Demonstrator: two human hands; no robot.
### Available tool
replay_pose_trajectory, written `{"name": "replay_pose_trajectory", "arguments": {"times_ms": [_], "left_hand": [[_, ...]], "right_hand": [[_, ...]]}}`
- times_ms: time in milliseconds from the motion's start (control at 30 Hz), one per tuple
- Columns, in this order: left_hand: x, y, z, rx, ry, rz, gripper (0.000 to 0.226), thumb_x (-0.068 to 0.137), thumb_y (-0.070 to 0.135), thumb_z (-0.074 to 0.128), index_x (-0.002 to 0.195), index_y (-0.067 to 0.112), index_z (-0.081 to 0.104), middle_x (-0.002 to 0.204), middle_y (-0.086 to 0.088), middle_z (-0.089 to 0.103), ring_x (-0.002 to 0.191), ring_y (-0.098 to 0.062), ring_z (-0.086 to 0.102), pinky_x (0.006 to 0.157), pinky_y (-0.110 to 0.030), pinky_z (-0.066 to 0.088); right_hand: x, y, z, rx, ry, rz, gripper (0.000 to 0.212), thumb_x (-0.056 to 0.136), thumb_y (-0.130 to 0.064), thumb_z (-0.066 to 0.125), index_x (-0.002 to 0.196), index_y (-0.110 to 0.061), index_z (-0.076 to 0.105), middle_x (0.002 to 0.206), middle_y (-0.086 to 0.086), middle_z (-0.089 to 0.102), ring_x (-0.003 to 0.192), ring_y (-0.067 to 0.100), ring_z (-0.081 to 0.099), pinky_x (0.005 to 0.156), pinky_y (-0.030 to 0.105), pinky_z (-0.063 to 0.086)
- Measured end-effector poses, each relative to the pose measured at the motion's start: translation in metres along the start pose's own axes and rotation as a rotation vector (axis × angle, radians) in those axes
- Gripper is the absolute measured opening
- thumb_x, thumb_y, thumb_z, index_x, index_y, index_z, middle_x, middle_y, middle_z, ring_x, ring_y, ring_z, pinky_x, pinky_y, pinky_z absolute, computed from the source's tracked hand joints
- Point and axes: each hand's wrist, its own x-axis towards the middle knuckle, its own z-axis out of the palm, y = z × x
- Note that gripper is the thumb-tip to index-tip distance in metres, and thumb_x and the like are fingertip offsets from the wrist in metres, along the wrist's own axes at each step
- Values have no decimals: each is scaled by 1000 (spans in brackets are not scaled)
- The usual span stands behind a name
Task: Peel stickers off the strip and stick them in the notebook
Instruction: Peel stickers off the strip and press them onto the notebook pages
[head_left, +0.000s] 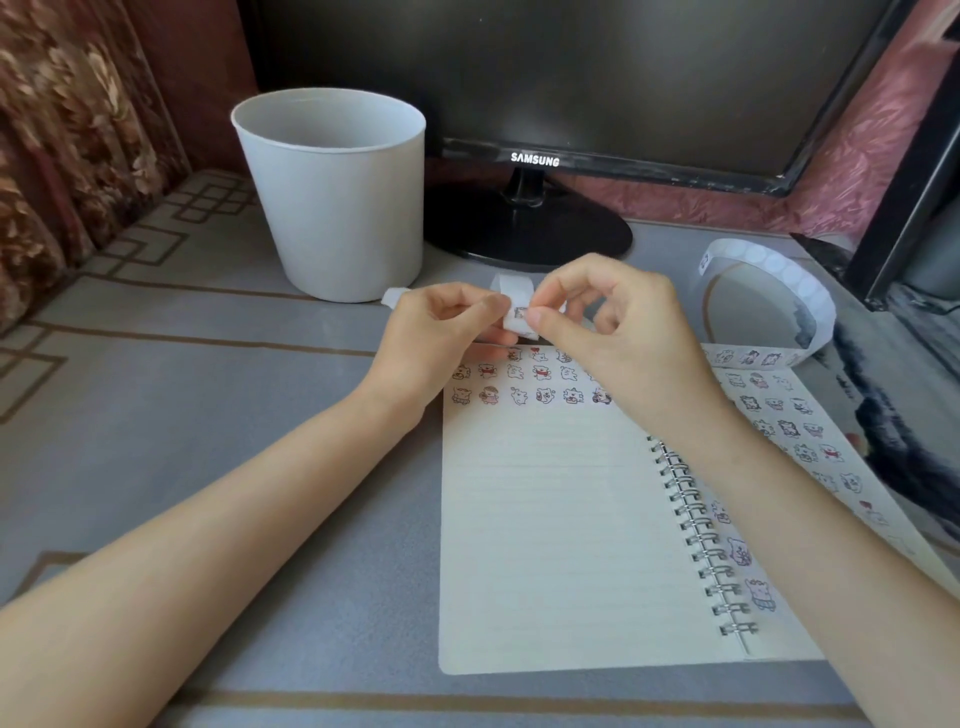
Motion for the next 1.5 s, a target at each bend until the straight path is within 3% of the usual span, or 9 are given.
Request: {"name": "replay_pose_trajectory", "arguments": {"times_ms": [100,233,333,433,533,733,933,1500], "left_hand": [[0,-1,-1,55,-2,-8,13,91,12,61,86,2,68,69,0,69,60,-5,65,57,-13,49],[-1,1,-2,47,-19,-37,15,92,13,60,81,5,64,59,2,68,50,-7,63,50,-14,47],[0,2,-3,22,-20,-42,13,91,11,60,83,2,64,59,2,68,55,-5,65,53,-14,49],[1,2,-3,3,-28,-43,13,91,9,60,82,0,64,58,1,68,57,-5,66,54,-14,51],[2,1,-3,5,-30,-44,13,91,9,60,81,1,64,59,1,68,57,-5,66,55,-15,51],[2,1,-2,8,-25,-45,13,91,9,60,81,2,64,65,-5,67,56,-6,66,56,-15,52],[1,1,-1,9,-24,-43,14,91,8,60,78,4,63,60,-2,66,54,-5,65,55,-15,51],[1,1,-1,27,-38,-12,15,91,7,59,76,6,62,50,8,64,50,-1,62,52,-11,47]], "right_hand": [[-3,-14,-4,196,-201,219,10,76,-15,76,80,-8,70,70,-1,67,62,4,56,58,13,44],[-10,-16,8,206,-405,385,5,78,-16,74,75,-15,70,57,-10,63,50,0,48,47,7,35],[-11,-14,18,187,-394,412,4,78,-13,74,76,-10,72,66,1,68,48,0,47,49,7,36],[-12,-11,25,173,-380,414,3,77,-11,74,75,-8,73,78,11,74,57,3,52,50,10,39],[-12,-10,30,145,-371,408,3,77,-11,74,75,-8,72,80,10,74,65,6,56,49,10,39],[-13,-9,32,101,-380,400,4,77,-14,74,76,-11,74,75,3,74,62,3,56,54,14,39],[-15,-9,36,66,-338,374,5,77,-14,74,72,-13,72,74,6,73,62,9,55,60,26,41],[-16,-6,41,11,-313,338,5,77,-14,72,72,-13,72,72,6,72,59,7,54,61,27,44]]}}
